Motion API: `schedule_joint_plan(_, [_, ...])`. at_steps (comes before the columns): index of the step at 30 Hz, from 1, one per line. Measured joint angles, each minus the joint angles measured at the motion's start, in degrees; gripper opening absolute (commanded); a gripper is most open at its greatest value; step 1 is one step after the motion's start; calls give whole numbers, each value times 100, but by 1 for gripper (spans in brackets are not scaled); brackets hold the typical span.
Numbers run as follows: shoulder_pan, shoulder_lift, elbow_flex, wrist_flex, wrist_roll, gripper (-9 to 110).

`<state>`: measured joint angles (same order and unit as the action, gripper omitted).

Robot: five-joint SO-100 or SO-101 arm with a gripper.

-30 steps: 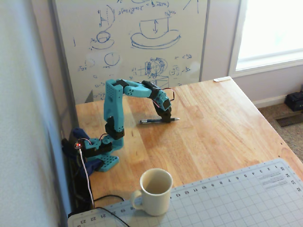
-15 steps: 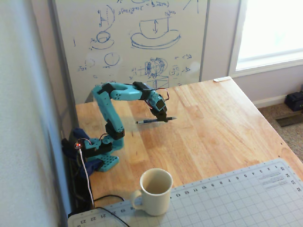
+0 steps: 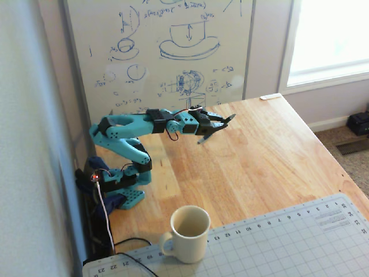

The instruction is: Grasp a pen and put it in a mug.

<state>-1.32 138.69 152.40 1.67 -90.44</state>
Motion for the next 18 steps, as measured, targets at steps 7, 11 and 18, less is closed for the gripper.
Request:
schedule_joint_plan(7, [1863, 1204, 0, -114, -1635, 1])
schedule_joint_plan(11, [3085, 1723, 0, -114, -1925, 1])
schedule_joint_plan(18, [4764, 2408, 79, -114, -1995, 1])
